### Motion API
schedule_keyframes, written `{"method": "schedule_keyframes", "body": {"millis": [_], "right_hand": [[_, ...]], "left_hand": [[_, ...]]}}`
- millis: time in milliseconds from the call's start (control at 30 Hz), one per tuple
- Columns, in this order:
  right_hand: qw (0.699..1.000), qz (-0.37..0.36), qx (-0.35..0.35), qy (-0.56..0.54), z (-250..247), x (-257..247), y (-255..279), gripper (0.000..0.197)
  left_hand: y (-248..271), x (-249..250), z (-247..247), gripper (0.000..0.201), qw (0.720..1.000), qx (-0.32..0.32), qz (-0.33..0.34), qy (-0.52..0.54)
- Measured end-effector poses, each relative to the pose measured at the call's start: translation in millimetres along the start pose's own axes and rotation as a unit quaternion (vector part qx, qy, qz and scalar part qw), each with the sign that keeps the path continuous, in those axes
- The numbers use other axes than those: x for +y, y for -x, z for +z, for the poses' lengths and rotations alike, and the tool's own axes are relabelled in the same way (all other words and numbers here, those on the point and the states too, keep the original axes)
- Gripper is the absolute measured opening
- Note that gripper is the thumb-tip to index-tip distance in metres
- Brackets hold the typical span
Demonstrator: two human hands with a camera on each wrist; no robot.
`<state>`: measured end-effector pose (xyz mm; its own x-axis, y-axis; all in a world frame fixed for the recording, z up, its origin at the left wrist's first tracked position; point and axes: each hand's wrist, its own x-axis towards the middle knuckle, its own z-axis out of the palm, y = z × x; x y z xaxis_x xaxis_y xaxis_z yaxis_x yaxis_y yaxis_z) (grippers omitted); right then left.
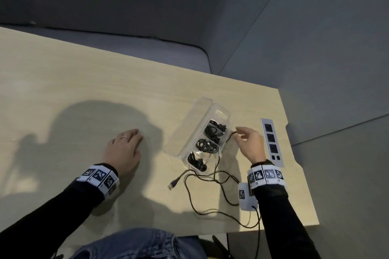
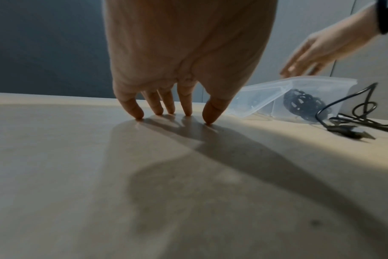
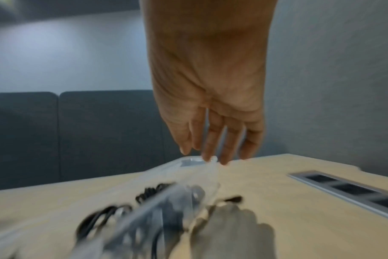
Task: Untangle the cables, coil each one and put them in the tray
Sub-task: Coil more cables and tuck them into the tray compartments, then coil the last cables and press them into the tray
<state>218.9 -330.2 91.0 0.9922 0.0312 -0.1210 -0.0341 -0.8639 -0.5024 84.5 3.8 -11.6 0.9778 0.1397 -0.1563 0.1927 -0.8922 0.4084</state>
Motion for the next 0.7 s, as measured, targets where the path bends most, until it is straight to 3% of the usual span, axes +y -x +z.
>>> {"method": "schedule_keyframes", "body": {"millis": [67,167,200,267,367,500,567,700], "right_hand": [[0.991,0.114,-0.07,0.027,9.6,25.2,37.4,0.044],[0.941,0.251,-0.212,0.076,41.4,43.3,88.6,0.092],[0.933,0.272,-0.219,0.091,52.8,41.8,99.3,0.104],[0.93,0.295,-0.195,0.1,71.1,31.4,110.3,0.108],[0.942,0.279,-0.15,0.113,83.5,13.1,114.9,0.096],[0.978,0.168,-0.083,0.092,92.4,12.8,116.8,0.035],[0.986,0.136,-0.079,0.049,90.0,16.9,113.6,0.017],[0.979,0.153,-0.016,-0.133,66.9,25.1,108.1,0.019]], "left_hand": [[6.3,-1.2,1.4,0.047,1.0,-0.005,-0.002,-0.001],[14.0,-2.3,4.5,0.05,1.0,-0.013,-0.002,-0.011],[15.5,-2.1,5.1,0.051,1.0,-0.018,0.0,-0.014],[16.6,-0.2,5.0,0.051,0.999,-0.031,-0.003,-0.02],[15.3,5.4,3.4,0.054,0.998,-0.054,-0.02,-0.022],[16.1,12.0,-1.5,0.053,0.996,-0.084,-0.022,-0.031],[17.5,11.8,-3.5,0.051,0.994,-0.103,-0.018,-0.035],[17.2,7.1,-6.5,0.039,0.99,-0.14,-0.012,-0.007]]}}
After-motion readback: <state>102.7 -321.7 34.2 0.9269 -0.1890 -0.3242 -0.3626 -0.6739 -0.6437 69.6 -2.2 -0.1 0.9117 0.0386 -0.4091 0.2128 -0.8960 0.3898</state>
